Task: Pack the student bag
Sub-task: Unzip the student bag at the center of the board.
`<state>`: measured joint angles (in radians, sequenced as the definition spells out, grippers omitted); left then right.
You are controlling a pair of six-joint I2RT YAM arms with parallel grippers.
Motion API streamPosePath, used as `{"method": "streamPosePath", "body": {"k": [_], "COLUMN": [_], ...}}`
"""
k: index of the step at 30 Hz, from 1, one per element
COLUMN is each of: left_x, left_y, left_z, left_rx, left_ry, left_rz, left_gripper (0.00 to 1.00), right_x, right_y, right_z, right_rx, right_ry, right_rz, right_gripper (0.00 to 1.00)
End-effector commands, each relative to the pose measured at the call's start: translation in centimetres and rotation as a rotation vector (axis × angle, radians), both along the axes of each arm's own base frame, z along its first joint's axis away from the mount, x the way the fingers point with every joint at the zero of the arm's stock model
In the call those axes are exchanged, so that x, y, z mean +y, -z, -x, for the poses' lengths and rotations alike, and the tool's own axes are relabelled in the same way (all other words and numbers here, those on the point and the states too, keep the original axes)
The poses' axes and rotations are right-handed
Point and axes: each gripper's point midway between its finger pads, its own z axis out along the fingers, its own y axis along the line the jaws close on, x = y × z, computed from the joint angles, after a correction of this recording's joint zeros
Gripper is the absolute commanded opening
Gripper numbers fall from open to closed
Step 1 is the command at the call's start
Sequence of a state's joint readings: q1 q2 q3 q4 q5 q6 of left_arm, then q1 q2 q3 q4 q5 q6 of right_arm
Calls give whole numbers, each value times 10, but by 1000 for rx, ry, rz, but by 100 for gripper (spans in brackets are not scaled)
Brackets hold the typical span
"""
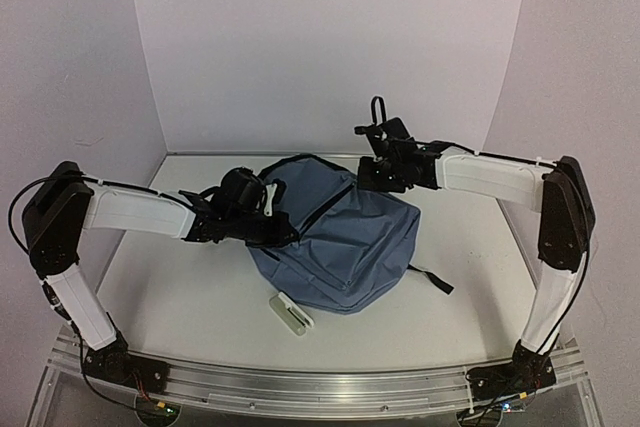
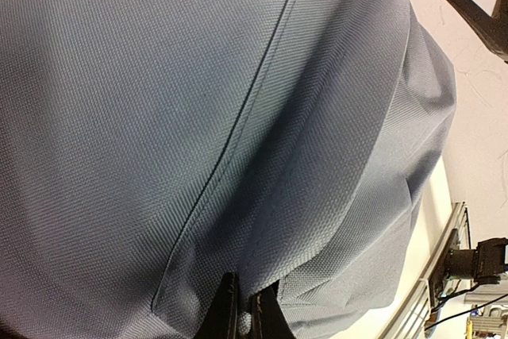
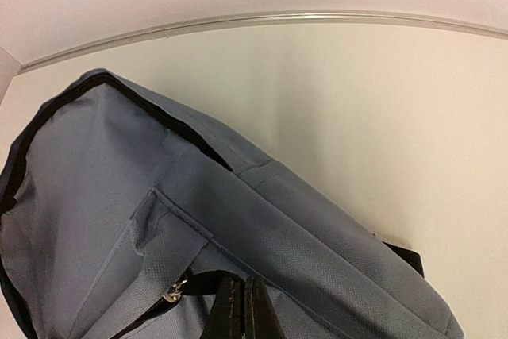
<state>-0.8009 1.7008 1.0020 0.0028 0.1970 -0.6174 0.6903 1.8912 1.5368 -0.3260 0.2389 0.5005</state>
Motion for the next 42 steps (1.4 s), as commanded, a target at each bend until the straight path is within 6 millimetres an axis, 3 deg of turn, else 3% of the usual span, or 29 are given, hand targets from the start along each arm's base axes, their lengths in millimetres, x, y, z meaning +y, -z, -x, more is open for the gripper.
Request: {"method": "streamPosePath", "body": {"k": [1,5,8,9,12,13,17,21,25,29,32,42], "left_x": [9,7,1,-1,-8,-10,-19,-24,-21,-10,-6,0], "left_y": [14,7,-4,-9,-23,-25,-29,-20,-14,-15,-18,-10], "left_z": [22,16,6,2,-13,-18,-35,-48,-58,-66,-68,-65], "left_rx": [90,70,27,8,-57,-78,-127,-134,-147,-159,-157,-80], "left_ry": [3,-5,16,26,49,51,88,104,84,25,2,3], "left_rz": [-27,-35,-69,-81,-120,-136,-207,-282,-347,-381,-351,-296], "left_gripper": [0,2,17,22,45,51,62,59,50,38,36,26], "right_x": [-42,-29,-13,-9,-9,-13,-36,-54,-64,-67,-70,-34], "right_y": [-6,-21,-45,-54,-70,-74,-74,-64,-53,-29,-8,33], "right_z": [-31,-28,-15,-8,15,23,54,80,100,122,133,140], "right_rx": [-65,-66,-68,-68,-57,-57,-33,-1,33,113,159,228], "right_ry": [143,66,-47,-83,-138,-140,-107,-69,-51,-58,-55,-144], "right_rz": [47,-3,-82,-110,-169,-182,-216,-252,-288,-326,-342,-557], "right_gripper": [0,0,3,8,51,60,80,85,85,90,98,94]}}
